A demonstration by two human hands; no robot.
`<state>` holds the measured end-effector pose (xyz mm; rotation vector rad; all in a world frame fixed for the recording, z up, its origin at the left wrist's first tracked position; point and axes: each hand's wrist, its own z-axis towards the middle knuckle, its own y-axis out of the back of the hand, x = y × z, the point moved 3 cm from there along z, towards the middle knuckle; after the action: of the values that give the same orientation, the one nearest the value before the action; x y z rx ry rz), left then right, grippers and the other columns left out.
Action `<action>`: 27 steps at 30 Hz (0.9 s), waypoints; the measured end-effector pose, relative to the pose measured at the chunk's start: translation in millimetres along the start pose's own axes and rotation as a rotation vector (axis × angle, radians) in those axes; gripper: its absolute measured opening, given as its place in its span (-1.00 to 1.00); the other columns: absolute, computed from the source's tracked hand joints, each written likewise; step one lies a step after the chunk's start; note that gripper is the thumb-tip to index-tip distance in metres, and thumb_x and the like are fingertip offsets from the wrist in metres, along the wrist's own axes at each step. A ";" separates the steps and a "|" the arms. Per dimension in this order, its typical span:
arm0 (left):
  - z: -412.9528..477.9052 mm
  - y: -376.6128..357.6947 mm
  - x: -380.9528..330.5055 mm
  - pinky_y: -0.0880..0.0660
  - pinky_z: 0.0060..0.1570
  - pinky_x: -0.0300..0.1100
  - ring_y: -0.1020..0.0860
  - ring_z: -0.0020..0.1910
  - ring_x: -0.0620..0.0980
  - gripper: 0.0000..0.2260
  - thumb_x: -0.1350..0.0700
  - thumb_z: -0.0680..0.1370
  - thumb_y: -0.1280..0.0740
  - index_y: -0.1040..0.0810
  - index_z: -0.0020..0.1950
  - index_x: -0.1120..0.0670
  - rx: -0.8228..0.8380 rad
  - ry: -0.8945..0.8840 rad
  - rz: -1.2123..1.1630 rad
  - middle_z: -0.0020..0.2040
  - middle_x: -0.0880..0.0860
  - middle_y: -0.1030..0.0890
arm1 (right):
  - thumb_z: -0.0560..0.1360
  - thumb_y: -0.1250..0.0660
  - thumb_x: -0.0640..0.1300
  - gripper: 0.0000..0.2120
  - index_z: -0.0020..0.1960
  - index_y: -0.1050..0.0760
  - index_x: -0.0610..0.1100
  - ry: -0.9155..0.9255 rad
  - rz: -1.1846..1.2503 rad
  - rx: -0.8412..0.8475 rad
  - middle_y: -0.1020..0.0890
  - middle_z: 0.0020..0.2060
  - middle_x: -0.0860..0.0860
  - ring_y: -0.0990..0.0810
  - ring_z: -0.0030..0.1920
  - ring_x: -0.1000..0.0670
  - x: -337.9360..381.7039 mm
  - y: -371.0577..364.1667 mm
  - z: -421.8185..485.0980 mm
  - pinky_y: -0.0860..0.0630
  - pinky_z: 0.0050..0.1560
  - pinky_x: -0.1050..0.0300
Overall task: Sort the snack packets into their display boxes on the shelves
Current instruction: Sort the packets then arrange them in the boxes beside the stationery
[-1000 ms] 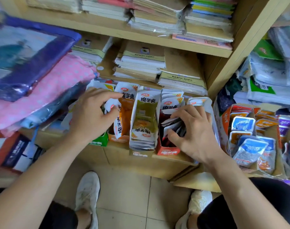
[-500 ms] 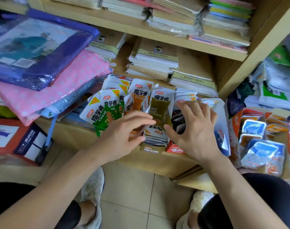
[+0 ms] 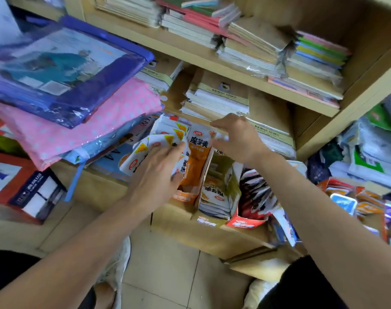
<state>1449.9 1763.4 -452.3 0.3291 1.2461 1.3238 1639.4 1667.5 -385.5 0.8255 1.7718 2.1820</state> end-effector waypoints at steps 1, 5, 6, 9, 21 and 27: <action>1.3 -0.5 0.2 -0.47 0.10 0.03 -0.51 0.23 0.16 -0.40 0.17 0.50 -0.46 -0.38 0.53 0.05 -0.003 0.012 -0.022 0.25 0.10 -0.56 | 0.46 -0.49 0.00 -0.53 0.34 -0.55 -0.06 -0.014 -0.031 0.027 -0.59 0.17 -0.07 -0.56 0.16 -0.13 -0.5 -1.1 12.6 -0.54 0.14 -0.06; 5.8 0.6 2.6 -0.51 0.06 0.08 -0.56 0.19 0.15 -0.39 0.19 0.52 -0.42 -0.34 0.54 -0.05 -0.005 0.067 -0.103 0.26 0.04 -0.58 | 0.38 -0.58 0.04 -0.59 0.13 -0.57 -0.07 -0.094 -0.072 0.145 -0.61 -0.05 -0.02 -0.58 -0.08 -0.05 2.5 -8.5 48.9 -0.46 -0.17 0.13; 6.5 1.3 3.1 -0.52 0.07 0.11 -0.57 0.19 0.16 -0.39 0.19 0.51 -0.42 -0.35 0.53 -0.06 -0.007 0.079 -0.108 0.27 0.03 -0.58 | 0.36 -0.60 0.01 -0.63 0.07 -0.56 -0.09 -0.092 -0.099 0.163 -0.60 -0.10 -0.02 -0.58 -0.10 -0.06 3.6 -10.9 55.3 -0.44 -0.20 0.13; 6.7 2.1 4.6 -0.55 0.05 0.14 -0.59 0.17 0.18 -0.41 0.24 0.49 -0.42 -0.39 0.50 -0.01 -0.038 0.077 -0.120 0.25 0.06 -0.61 | 0.38 -0.59 -0.10 -0.78 -0.15 -0.56 -0.08 -0.052 -0.143 0.126 -0.55 -0.28 0.04 -0.59 -0.15 -0.05 2.3 -10.6 67.6 -0.43 -0.21 0.16; 4.6 4.7 0.9 -0.55 -0.01 -0.04 -0.51 0.24 0.05 -0.25 0.24 0.42 -0.49 -0.30 0.56 -0.06 -0.035 -0.031 -0.073 0.43 -0.06 -0.37 | 0.48 -0.51 -0.11 -0.83 0.07 -0.71 -0.03 0.404 0.038 0.071 -0.72 -0.12 0.08 -0.65 -0.08 0.05 7.3 -5.3 -21.3 -0.58 0.06 0.07; 9.3 -0.2 2.7 -0.51 0.00 -0.10 -0.45 0.11 -0.05 -0.63 0.23 0.39 -0.50 -0.60 0.13 -0.08 0.039 -0.143 -0.021 0.14 -0.19 -0.55 | 0.47 -0.52 -0.06 -0.80 0.09 -0.72 -0.05 0.283 0.241 0.165 -0.72 -0.09 0.09 -0.64 -0.07 0.12 2.4 3.6 -11.0 -0.55 0.04 0.22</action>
<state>1456.9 1769.8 -450.3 0.4296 1.1528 1.2375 1632.1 1658.6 -382.8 0.8377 2.1085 2.4331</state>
